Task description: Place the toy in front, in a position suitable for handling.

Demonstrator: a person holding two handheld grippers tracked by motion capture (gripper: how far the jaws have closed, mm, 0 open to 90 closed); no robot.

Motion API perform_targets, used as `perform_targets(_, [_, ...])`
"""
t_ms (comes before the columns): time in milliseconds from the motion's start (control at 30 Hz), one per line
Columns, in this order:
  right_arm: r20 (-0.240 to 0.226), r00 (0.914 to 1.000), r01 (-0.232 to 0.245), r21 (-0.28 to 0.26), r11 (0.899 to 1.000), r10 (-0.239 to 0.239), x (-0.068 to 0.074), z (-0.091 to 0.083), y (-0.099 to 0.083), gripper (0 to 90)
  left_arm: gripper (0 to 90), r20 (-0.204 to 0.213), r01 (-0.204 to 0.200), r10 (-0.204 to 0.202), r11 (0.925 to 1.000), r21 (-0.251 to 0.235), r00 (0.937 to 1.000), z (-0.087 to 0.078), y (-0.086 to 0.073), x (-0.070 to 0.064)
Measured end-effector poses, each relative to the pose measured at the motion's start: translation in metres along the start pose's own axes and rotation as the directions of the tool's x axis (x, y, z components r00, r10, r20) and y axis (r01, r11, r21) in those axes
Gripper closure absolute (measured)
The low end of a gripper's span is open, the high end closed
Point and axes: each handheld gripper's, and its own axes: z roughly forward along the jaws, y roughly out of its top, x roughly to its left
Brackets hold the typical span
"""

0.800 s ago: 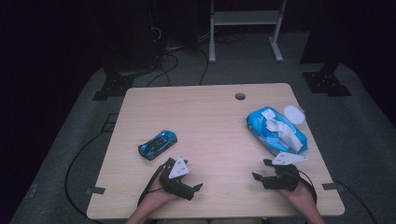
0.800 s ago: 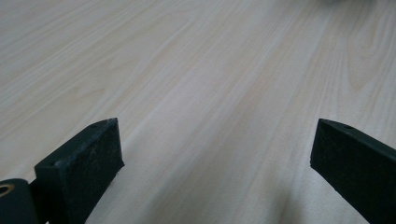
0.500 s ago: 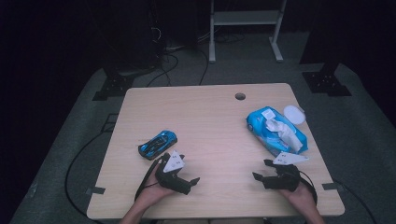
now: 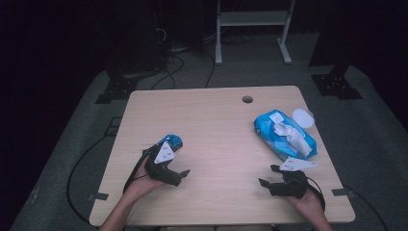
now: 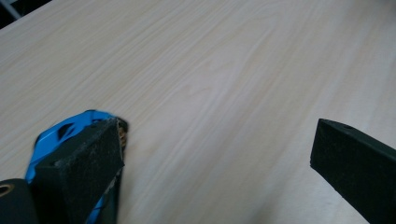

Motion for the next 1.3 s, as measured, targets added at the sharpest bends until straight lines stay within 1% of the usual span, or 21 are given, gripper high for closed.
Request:
perform_targets(67, [-0.001,1.0000,0.002,0.000,1.000,-0.002,0.001,0.000,0.000,25.8,1.8,-0.002,0.009,-0.009,1.0000,0.005,1.0000,0.000,-0.002,0.003])
perform_targets(100, [-0.002,1.0000,0.006,0.003,1.000,-0.006,0.001,0.000,0.000,25.8,1.8,-0.013,0.018,-0.018,0.9998,0.012,0.9998,0.000,-0.003,0.007])
perform_targets(167, [-0.005,1.0000,0.008,0.001,1.000,-0.008,0.003,0.000,0.000,25.8,1.8,-0.030,0.021,-0.020,0.9991,0.036,0.9993,-0.001,-0.005,0.015])
perform_targets(200, [-0.006,1.0000,0.007,0.002,1.000,-0.007,0.003,0.000,0.000,25.9,1.8,-0.030,0.021,-0.020,0.9991,0.036,0.9993,-0.001,-0.005,0.015])
perform_targets(233, [-0.006,1.0000,0.007,0.002,1.000,-0.007,0.003,0.000,0.000,25.9,1.8,-0.039,0.017,-0.015,0.9990,0.041,0.9991,-0.002,-0.005,0.019])
perform_targets(300, [-0.011,0.9999,0.011,0.011,1.000,-0.011,0.003,0.001,0.000,25.9,1.7,-0.050,0.025,-0.023,0.9988,0.041,0.9985,-0.004,-0.006,0.026])
perform_targets(333, [-0.016,0.9998,0.014,0.019,1.000,-0.014,0.004,0.002,0.000,25.8,1.7,-0.065,0.024,-0.022,0.9989,0.040,0.9977,-0.005,-0.007,0.032])
perform_targets(367, [-0.019,0.9997,0.016,0.020,1.000,-0.015,0.004,0.003,0.000,25.8,1.7,-0.065,0.024,-0.022,0.9989,0.040,0.9977,-0.005,-0.007,0.032])
perform_targets(433, [-0.022,0.9995,0.023,0.021,1.000,-0.022,0.005,0.004,0.000,25.8,1.8,-0.082,0.043,-0.037,0.9966,0.070,0.9959,-0.004,-0.010,0.042])
perform_targets(567, [-0.028,0.9992,0.028,0.024,0.999,-0.027,0.007,0.004,0.000,25.9,1.7,-0.088,0.047,-0.040,0.9956,0.080,0.9953,-0.003,-0.012,0.051])
perform_targets(600, [-0.032,0.9991,0.029,0.033,0.999,-0.028,0.007,0.005,0.000,25.9,1.7,-0.093,0.047,-0.038,0.9945,0.093,0.9950,-0.002,-0.012,0.055])
perform_targets(633, [-0.035,0.9991,0.026,0.038,0.999,-0.024,0.007,0.006,0.000,25.9,1.7,-0.091,0.068,-0.061,0.9954,0.067,0.9940,-0.001,-0.014,0.061])
perform_targets(667, [-0.037,0.9989,0.030,0.040,0.999,-0.028,0.008,0.007,0.000,25.9,1.8,-0.089,0.080,-0.074,0.9948,0.063,0.9932,-0.001,-0.015,0.064])
perform_targets(700, [-0.037,0.9989,0.030,0.040,0.999,-0.028,0.008,0.007,0.000,25.9,1.8,-0.089,0.080,-0.074,0.9948,0.063,0.9932,-0.001,-0.015,0.064])
perform_targets(767, [-0.038,0.9988,0.031,0.043,0.999,-0.030,0.009,0.007,0.000,25.9,1.8,-0.084,0.128,-0.123,0.9899,0.060,0.9889,0.002,-0.019,0.073])
perform_targets(867, [-0.041,0.9986,0.035,0.046,0.998,-0.033,0.009,0.008,0.000,25.9,1.8,-0.096,0.157,-0.150,0.9852,0.069,0.9840,0.007,-0.024,0.081])
perform_targets(900, [-0.042,0.9986,0.034,0.048,0.998,-0.032,0.009,0.008,0.000,25.9,1.8,-0.096,0.167,-0.160,0.9833,0.072,0.9825,0.009,-0.026,0.083])
perform_targets(1033, [-0.047,0.9983,0.037,0.059,0.998,-0.034,0.009,0.010,0.000,25.9,1.8,-0.099,0.179,-0.169,0.9788,0.100,0.9806,0.017,-0.030,0.085])
perform_targets(1133, [-0.049,0.9980,0.043,0.059,0.997,-0.040,0.010,0.009,0.000,25.9,1.8,-0.098,0.160,-0.148,0.9785,0.130,0.9842,0.024,-0.031,0.085])
perform_targets(1233, [-0.051,0.9979,0.042,0.060,0.997,-0.039,0.010,0.010,0.000,25.9,2.3,-0.104,0.157,-0.142,0.9758,0.152,0.9843,0.029,-0.033,0.084])
perform_targets(1300, [-0.053,0.9978,0.043,0.061,0.997,-0.040,0.010,0.010,0.000,25.9,5.8,-0.105,0.155,-0.139,0.9752,0.158,0.9847,0.031,-0.033,0.084])
